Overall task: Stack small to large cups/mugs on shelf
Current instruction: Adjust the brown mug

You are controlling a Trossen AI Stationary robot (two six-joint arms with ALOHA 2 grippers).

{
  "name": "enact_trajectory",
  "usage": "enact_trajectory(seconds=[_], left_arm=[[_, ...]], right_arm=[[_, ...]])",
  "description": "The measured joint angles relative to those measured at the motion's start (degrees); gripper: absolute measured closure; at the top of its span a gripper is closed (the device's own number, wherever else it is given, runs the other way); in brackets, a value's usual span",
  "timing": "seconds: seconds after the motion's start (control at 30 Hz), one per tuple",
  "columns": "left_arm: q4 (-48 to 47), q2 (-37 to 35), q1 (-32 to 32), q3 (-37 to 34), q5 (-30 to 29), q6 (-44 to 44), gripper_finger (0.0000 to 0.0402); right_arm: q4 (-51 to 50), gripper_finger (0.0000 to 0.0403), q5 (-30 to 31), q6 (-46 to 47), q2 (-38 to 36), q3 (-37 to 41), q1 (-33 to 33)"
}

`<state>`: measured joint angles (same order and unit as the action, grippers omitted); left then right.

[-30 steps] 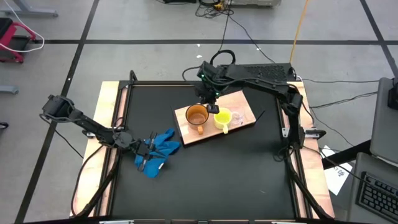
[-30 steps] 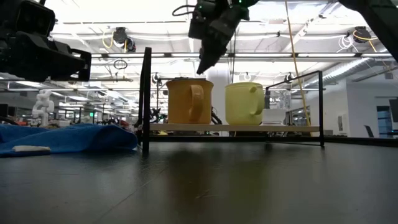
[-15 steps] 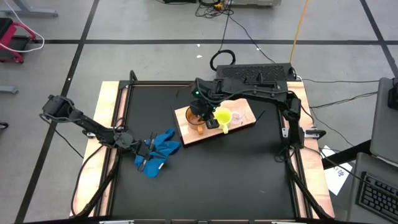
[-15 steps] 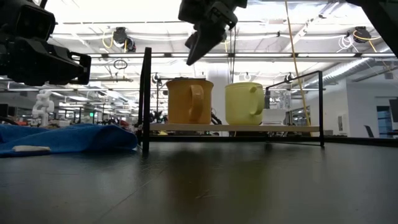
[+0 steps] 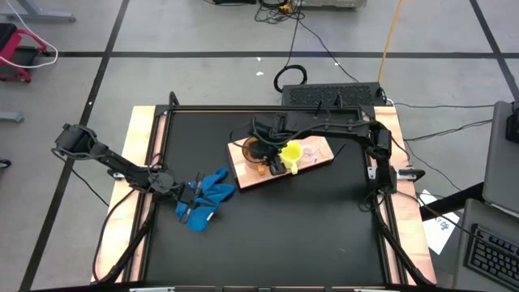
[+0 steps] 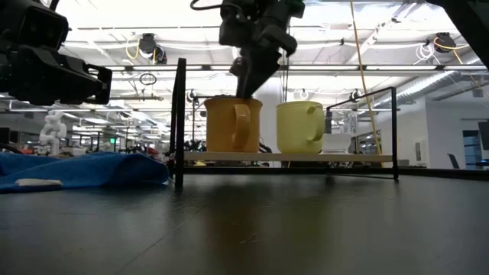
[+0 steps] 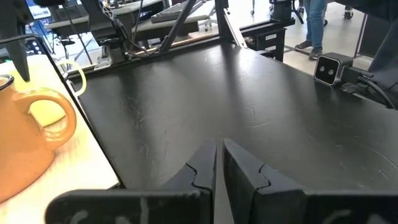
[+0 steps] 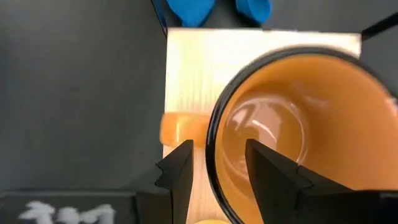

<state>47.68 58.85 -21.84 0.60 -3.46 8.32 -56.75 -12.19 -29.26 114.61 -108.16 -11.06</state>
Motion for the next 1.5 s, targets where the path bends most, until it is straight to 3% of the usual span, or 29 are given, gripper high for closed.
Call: enact_trajectory(seconds=[0.33, 0.77, 1.1, 1.5], left_arm=[[0.0, 0.0, 0.0, 0.0, 0.2, 0.4, 0.0371], [0.0, 0.0, 0.0, 0.0, 0.2, 0.5, 0.0371], [-0.4, 0.0, 0.0, 0.0, 0.2, 0.5, 0.0371], [-0.3, 0.0, 0.0, 0.0, 0.2, 0.5, 0.0371]], right_arm=[[0.4, 0.0271, 0.4, -2.2, 0.0, 2.3, 0.1], [1.7, 0.0388, 1.1, -5.1, -0.1, 2.3, 0.3], [-0.4, 0.0389, 1.5, -10.1, -0.2, 2.2, 1.9], [-2.3, 0.0389, 0.5, -9.5, -0.2, 2.2, 4.2]])
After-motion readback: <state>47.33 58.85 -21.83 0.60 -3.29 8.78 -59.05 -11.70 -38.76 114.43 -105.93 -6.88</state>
